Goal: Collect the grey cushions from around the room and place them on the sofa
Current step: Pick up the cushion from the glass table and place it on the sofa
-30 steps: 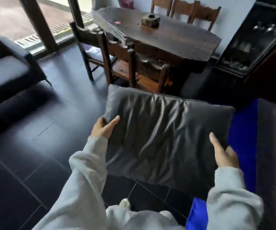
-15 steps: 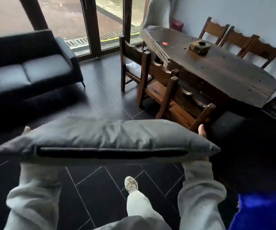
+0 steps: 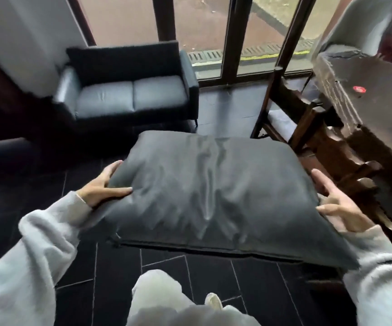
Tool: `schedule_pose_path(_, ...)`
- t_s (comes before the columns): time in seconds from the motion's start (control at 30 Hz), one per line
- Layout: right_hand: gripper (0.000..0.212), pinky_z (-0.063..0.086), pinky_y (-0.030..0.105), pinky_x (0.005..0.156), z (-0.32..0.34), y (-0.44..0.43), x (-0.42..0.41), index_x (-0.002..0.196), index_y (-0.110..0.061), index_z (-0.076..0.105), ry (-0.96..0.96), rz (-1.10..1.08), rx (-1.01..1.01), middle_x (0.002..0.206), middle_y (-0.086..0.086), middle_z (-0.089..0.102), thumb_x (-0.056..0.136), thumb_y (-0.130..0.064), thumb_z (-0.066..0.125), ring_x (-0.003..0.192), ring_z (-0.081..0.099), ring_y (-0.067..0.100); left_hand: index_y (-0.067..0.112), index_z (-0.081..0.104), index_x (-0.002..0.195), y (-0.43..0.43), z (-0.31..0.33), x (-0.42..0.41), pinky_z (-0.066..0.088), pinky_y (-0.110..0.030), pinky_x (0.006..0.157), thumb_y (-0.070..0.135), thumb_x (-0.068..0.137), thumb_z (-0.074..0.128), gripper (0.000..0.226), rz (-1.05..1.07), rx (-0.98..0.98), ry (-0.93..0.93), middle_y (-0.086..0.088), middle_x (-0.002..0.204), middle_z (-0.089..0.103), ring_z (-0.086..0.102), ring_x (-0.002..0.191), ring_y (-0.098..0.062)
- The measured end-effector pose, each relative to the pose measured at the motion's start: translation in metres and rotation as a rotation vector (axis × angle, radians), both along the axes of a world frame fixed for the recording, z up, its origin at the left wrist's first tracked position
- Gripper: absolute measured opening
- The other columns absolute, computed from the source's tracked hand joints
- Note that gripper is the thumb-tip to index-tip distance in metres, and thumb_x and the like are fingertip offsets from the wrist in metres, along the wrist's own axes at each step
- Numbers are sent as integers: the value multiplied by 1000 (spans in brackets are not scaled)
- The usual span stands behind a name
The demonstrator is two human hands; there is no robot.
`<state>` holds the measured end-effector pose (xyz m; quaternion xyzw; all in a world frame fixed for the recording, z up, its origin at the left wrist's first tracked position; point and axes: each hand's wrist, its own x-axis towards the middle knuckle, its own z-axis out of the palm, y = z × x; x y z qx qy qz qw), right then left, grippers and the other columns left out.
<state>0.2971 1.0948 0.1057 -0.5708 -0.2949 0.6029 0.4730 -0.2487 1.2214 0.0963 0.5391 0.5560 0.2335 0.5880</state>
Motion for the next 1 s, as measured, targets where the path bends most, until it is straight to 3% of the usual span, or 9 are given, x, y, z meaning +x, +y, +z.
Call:
schedule_pose_path(0.07,91,63,27,63,-9,49,-6,159,-30,32,-95,43,-115,93,12,80,81,16,48,73,79,19,19,28,157,23,2,-5,43,-35,106,33,42,90,132,19,-26,36,-5,140,57,59,124,-20)
schedule_pose_path(0.13,86,60,17,65,-13,110,-28,161,-24,31,-218,64,-101,100,4,75,89,9,64,71,76,4,22,29,156,52,-11,-16,44,-38,97,20,48,93,126,23,-50,24,-10,130,63,61,110,-25)
schedule_pose_path(0.23,104,58,24,91,-25,189,-74,152,-23,42,-383,148,-61,129,0,68,63,-16,94,107,73,6,25,31,154,103,-37,-31,54,-21,60,-16,66,86,111,52,-74,-23,-7,104,70,69,66,-14)
schedule_pose_path(0.27,104,58,31,97,-31,212,-89,150,-21,44,-416,142,-56,133,3,68,60,-15,96,113,72,12,21,33,153,125,-43,-38,55,-20,62,-18,61,86,114,60,-62,-32,-7,107,70,73,75,-15)
schedule_pose_path(0.37,90,60,36,95,-46,282,-134,136,-24,52,-506,86,-15,126,2,72,60,-7,98,109,73,15,13,45,146,200,-48,-68,57,-31,90,2,49,90,107,155,-48,-105,-7,124,71,69,112,-21)
schedule_pose_path(0.47,96,55,45,102,-53,348,-177,141,-19,52,-526,46,1,127,4,72,59,-10,101,116,70,22,24,57,130,273,-43,-98,56,-42,97,43,50,92,89,333,-71,-117,-3,121,75,73,109,-20)
schedule_pose_path(0.63,44,58,50,100,-44,458,-237,98,-25,79,-423,-160,14,99,-4,82,65,-53,90,98,76,18,24,54,128,391,-41,-149,55,-50,100,83,37,84,113,534,-80,40,-1,114,74,72,104,-24)
schedule_pose_path(0.8,49,59,53,98,-52,560,-258,96,-22,82,-288,-221,-40,100,5,83,60,-53,91,99,78,29,20,54,131,491,-59,-175,56,-49,98,78,31,92,122,602,-46,-16,-1,116,74,74,103,-21)
schedule_pose_path(1.0,44,59,53,97,-76,701,-252,97,-21,82,-244,-162,-52,100,7,82,62,-46,92,96,79,28,20,71,121,612,-88,-185,50,-49,106,75,47,90,95,540,-54,-23,3,115,78,72,110,-21)
